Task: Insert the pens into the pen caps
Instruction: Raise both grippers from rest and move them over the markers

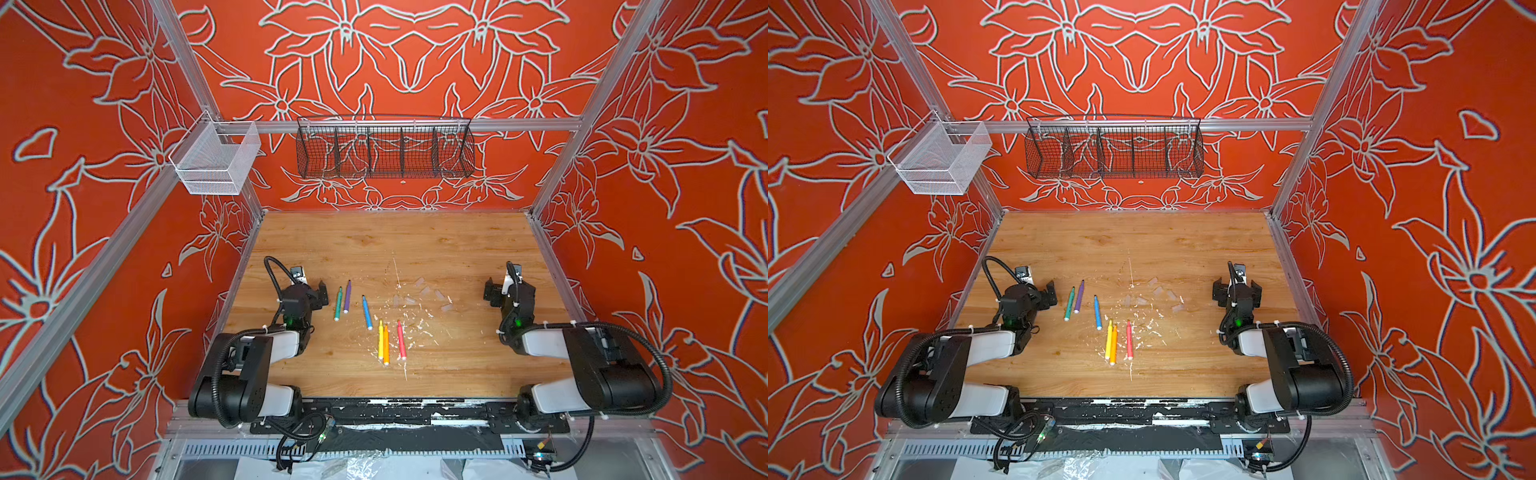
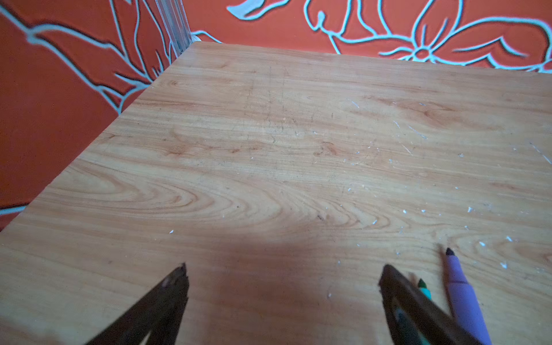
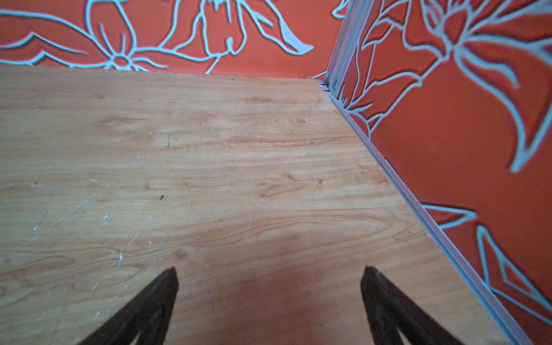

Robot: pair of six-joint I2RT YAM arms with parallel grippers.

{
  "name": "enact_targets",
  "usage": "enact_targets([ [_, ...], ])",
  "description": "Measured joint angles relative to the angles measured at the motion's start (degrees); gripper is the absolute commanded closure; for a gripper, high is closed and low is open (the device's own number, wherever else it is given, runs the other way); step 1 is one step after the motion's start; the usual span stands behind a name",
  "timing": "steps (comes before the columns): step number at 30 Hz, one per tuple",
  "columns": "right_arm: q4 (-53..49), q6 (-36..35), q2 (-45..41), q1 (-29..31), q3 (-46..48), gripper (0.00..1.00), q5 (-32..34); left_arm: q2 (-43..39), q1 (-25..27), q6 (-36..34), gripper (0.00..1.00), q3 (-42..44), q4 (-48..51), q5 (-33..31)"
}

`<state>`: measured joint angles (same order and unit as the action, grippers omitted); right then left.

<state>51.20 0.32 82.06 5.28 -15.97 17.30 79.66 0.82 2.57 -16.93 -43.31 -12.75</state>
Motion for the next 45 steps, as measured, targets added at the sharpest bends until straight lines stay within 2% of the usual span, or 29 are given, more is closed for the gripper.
enact_targets([
  [35, -0.57, 0.13, -0.37, 0.02, -0.04, 0.02, 0.0, -0.48, 0.04, 0.0, 0.03, 0.0, 0.7, -0.5],
  [41, -14.29, 1.7, -14.25, 0.02, -3.08, 0.03, 2.03, -13.05, 0.42, 3.23, 0.03, -4.35, 15.76, -4.11],
  [45, -24.61, 9.01, -27.3, 0.02, -6.01, 0.03, 3.72, -21.7, 0.42, 6.91, 0.03, -7.15, 21.05, -2.71],
])
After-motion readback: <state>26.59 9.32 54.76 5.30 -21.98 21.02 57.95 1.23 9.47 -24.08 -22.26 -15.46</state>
